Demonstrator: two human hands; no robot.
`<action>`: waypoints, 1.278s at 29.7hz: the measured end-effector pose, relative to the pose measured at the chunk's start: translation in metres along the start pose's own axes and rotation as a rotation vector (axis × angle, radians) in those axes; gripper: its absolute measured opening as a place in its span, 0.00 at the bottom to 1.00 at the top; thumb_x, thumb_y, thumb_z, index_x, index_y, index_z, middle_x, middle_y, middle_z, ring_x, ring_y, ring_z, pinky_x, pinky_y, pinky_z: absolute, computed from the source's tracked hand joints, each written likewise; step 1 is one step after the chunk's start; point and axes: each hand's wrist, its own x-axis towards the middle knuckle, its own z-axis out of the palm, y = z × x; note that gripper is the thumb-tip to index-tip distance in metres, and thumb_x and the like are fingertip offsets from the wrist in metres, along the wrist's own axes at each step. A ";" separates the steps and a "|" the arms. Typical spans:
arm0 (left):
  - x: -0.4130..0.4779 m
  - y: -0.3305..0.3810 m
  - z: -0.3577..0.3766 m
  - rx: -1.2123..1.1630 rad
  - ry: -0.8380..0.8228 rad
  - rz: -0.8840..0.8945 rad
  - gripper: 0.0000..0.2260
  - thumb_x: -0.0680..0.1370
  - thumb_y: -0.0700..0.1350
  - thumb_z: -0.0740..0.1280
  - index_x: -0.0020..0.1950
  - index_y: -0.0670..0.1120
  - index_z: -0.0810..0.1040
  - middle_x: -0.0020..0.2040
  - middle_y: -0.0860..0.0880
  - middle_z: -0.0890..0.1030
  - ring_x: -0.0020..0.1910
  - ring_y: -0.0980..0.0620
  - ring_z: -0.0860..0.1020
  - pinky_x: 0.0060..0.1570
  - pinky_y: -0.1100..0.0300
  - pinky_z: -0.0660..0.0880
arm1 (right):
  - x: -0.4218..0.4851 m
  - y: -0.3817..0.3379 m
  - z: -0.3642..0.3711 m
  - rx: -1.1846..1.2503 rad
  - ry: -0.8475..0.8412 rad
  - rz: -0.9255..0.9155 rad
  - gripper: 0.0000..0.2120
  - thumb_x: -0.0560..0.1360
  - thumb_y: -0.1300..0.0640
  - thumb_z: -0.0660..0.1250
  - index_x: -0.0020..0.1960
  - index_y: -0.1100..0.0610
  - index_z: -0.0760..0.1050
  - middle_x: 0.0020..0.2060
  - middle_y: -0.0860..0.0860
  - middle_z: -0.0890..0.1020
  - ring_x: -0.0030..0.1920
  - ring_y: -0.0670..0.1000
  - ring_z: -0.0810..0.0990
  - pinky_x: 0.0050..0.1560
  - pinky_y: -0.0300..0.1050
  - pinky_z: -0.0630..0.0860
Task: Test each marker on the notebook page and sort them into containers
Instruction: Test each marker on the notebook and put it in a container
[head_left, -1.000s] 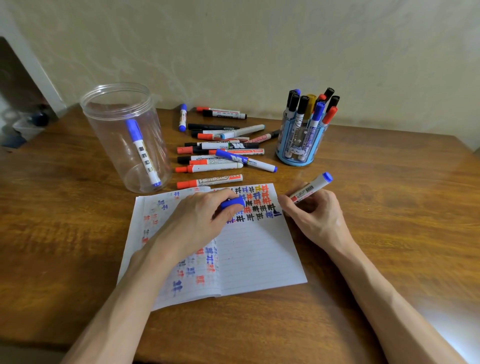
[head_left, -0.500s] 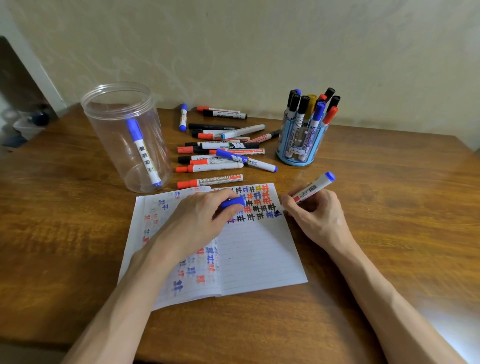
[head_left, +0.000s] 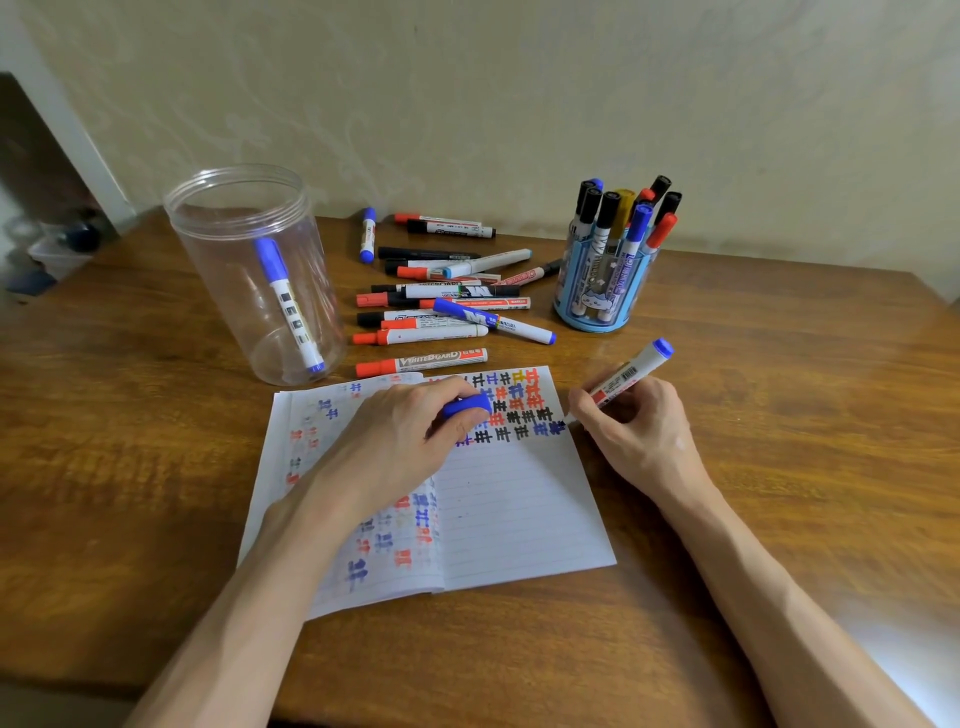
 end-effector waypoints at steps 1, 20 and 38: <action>0.000 0.000 0.000 0.001 0.000 0.000 0.11 0.83 0.57 0.62 0.59 0.54 0.78 0.43 0.60 0.81 0.43 0.61 0.79 0.43 0.67 0.75 | 0.000 0.000 0.000 -0.005 -0.005 -0.004 0.08 0.77 0.53 0.72 0.44 0.58 0.82 0.42 0.47 0.87 0.42 0.41 0.86 0.39 0.37 0.80; -0.002 0.001 -0.003 -0.295 0.085 -0.020 0.12 0.75 0.52 0.75 0.56 0.55 0.79 0.53 0.61 0.83 0.57 0.65 0.80 0.52 0.65 0.80 | -0.013 -0.037 0.002 0.553 -0.148 0.087 0.14 0.73 0.51 0.78 0.53 0.58 0.82 0.43 0.53 0.89 0.43 0.48 0.87 0.39 0.41 0.78; -0.003 0.003 -0.007 -0.294 0.118 0.029 0.15 0.73 0.57 0.71 0.57 0.55 0.79 0.52 0.61 0.83 0.54 0.63 0.80 0.47 0.69 0.78 | -0.013 -0.038 -0.008 0.520 -0.302 0.095 0.14 0.71 0.47 0.77 0.54 0.50 0.88 0.45 0.54 0.88 0.45 0.53 0.83 0.56 0.58 0.82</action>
